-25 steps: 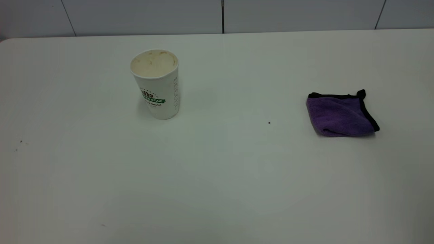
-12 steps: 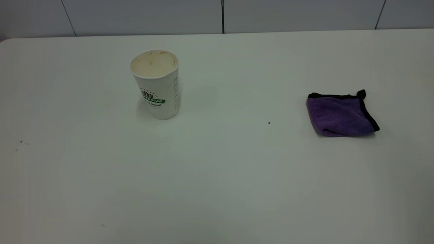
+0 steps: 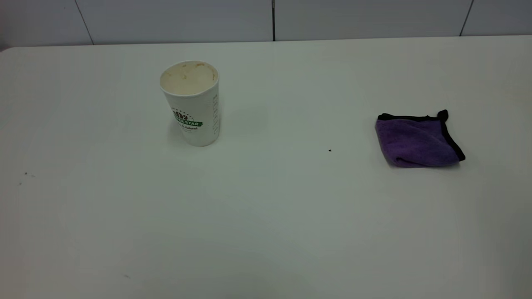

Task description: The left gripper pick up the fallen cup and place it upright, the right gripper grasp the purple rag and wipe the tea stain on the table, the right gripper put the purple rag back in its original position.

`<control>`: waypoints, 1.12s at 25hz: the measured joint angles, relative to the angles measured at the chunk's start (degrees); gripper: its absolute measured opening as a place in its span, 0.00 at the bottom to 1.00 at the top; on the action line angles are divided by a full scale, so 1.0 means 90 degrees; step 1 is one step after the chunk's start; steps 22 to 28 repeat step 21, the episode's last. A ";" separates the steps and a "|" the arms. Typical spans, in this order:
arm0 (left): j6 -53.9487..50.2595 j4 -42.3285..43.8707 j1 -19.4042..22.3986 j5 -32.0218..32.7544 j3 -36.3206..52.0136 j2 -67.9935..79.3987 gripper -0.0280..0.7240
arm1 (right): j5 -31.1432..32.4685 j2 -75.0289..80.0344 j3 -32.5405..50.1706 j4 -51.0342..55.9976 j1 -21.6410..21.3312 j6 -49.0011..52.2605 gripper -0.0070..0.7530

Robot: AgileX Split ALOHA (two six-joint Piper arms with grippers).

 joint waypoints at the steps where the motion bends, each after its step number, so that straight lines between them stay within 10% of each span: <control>1: 0.0000 0.0000 0.0000 0.0000 0.0000 0.0000 0.59 | 0.0006 -0.0275 0.0000 0.0000 -0.0053 0.0000 0.64; 28: 0.0000 0.0000 0.0000 0.0000 0.0000 0.0000 0.59 | 0.0123 -0.1132 -0.0047 0.0000 -0.0214 0.0005 0.64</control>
